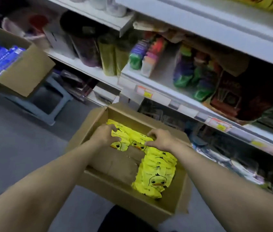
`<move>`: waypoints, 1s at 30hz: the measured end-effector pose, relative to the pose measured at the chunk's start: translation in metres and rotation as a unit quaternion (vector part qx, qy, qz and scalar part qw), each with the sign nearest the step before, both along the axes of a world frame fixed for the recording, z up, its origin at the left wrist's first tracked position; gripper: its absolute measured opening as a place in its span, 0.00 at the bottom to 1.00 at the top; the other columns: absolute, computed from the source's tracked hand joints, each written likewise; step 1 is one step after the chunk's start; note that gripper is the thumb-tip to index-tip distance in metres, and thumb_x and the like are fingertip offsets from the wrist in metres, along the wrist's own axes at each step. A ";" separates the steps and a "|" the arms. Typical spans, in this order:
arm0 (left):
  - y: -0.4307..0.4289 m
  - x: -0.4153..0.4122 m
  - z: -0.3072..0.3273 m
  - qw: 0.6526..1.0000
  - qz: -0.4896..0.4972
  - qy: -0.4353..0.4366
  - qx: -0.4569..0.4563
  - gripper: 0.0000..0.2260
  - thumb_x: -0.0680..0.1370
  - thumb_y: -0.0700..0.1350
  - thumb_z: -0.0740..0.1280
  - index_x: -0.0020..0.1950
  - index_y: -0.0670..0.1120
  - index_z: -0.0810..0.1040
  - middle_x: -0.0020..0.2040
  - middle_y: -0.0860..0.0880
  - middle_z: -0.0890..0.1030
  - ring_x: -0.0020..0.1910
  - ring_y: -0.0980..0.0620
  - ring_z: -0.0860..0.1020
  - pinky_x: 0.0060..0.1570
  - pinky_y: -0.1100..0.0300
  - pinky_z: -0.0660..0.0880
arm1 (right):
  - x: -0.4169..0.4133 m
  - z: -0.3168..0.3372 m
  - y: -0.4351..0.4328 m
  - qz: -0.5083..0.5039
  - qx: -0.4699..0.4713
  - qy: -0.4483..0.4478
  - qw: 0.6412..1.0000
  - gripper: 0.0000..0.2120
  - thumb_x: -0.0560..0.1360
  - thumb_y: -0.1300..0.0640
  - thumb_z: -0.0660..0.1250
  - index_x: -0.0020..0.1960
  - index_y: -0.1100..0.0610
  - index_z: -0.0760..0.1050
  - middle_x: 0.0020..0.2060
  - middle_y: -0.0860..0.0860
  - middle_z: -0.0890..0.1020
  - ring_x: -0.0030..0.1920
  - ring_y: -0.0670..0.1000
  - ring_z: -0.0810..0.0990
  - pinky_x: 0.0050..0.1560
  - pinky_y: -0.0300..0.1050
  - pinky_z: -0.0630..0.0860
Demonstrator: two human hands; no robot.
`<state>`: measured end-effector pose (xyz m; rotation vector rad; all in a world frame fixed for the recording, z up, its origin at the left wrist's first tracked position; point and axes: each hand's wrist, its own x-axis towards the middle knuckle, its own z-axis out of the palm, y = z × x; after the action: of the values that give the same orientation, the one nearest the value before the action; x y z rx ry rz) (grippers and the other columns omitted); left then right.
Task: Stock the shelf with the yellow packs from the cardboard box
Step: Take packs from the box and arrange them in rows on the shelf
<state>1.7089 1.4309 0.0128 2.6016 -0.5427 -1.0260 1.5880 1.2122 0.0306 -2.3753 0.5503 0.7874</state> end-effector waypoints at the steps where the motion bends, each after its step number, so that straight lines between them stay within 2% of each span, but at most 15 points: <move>1: 0.004 0.002 -0.015 1.000 0.002 0.011 0.001 0.24 0.70 0.56 0.76 0.61 0.47 0.78 0.61 0.42 0.78 0.61 0.44 0.75 0.56 0.56 0.70 | 0.003 -0.015 0.003 -0.014 0.011 0.009 1.000 0.23 0.73 0.46 0.74 0.65 0.54 0.78 0.65 0.53 0.79 0.65 0.55 0.76 0.59 0.44 0.71; 6: 0.019 0.013 -0.082 0.998 0.028 0.040 -0.024 0.20 0.71 0.51 0.76 0.59 0.47 0.79 0.63 0.45 0.77 0.61 0.45 0.75 0.57 0.60 0.69 | 0.020 -0.088 0.012 -0.077 0.034 0.031 0.996 0.22 0.74 0.46 0.74 0.65 0.53 0.78 0.64 0.53 0.79 0.64 0.54 0.77 0.53 0.41 0.71; 9: 0.024 0.021 -0.122 0.997 0.037 0.052 -0.045 0.19 0.71 0.47 0.77 0.60 0.44 0.79 0.64 0.44 0.74 0.61 0.46 0.73 0.49 0.66 0.64 | 0.031 -0.128 0.014 -0.103 0.031 0.038 0.994 0.23 0.74 0.46 0.74 0.66 0.53 0.77 0.66 0.53 0.79 0.65 0.54 0.77 0.58 0.43 0.73; 11: 0.024 0.024 -0.142 0.995 0.054 0.050 -0.063 0.18 0.71 0.45 0.77 0.59 0.45 0.80 0.63 0.45 0.73 0.62 0.47 0.71 0.49 0.69 0.61 | 0.037 -0.148 0.015 -0.111 0.026 0.042 0.993 0.23 0.74 0.47 0.74 0.67 0.53 0.76 0.66 0.53 0.78 0.65 0.55 0.76 0.62 0.45 0.73; 14: 0.022 0.026 -0.170 0.993 0.064 0.038 -0.089 0.17 0.70 0.45 0.77 0.58 0.47 0.81 0.63 0.46 0.73 0.65 0.47 0.68 0.56 0.67 0.60 | 0.042 -0.172 0.015 -0.123 0.014 0.056 0.991 0.24 0.74 0.47 0.73 0.67 0.52 0.75 0.67 0.53 0.78 0.66 0.57 0.76 0.63 0.48 0.74; 19: 0.021 0.028 -0.196 0.995 0.047 0.011 -0.091 0.21 0.69 0.49 0.78 0.61 0.51 0.80 0.63 0.48 0.74 0.67 0.45 0.65 0.65 0.57 0.63 | 0.041 -0.196 0.013 -0.117 -0.014 0.054 0.992 0.26 0.73 0.46 0.74 0.68 0.50 0.75 0.67 0.53 0.77 0.68 0.57 0.73 0.65 0.48 0.72; 23: 0.022 0.027 -0.208 0.997 0.034 -0.016 -0.063 0.26 0.68 0.50 0.78 0.65 0.53 0.78 0.66 0.49 0.72 0.66 0.44 0.64 0.67 0.55 0.63 | 0.038 -0.212 0.017 -0.080 -0.041 0.052 0.995 0.29 0.71 0.44 0.75 0.69 0.49 0.73 0.66 0.52 0.74 0.69 0.55 0.70 0.66 0.50 0.70; 26: 0.027 0.027 -0.216 0.999 0.030 -0.001 -0.040 0.26 0.68 0.49 0.78 0.65 0.53 0.77 0.68 0.49 0.70 0.67 0.43 0.63 0.68 0.52 0.63 | 0.035 -0.223 0.024 -0.046 -0.094 0.053 0.993 0.31 0.69 0.42 0.76 0.69 0.48 0.72 0.65 0.51 0.73 0.69 0.55 0.67 0.66 0.52 0.70; 30: 0.035 0.023 -0.227 1.000 0.017 0.016 0.009 0.24 0.69 0.48 0.78 0.64 0.55 0.78 0.63 0.48 0.75 0.65 0.45 0.66 0.66 0.52 0.65 | 0.033 -0.233 0.036 -0.033 -0.180 0.029 0.983 0.27 0.69 0.43 0.75 0.64 0.51 0.72 0.62 0.52 0.74 0.66 0.55 0.69 0.60 0.52 0.70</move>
<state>1.7319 1.4654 -0.2143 2.5959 -0.4826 -1.0649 1.6210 1.2480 -0.2020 -2.6493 0.8537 0.7839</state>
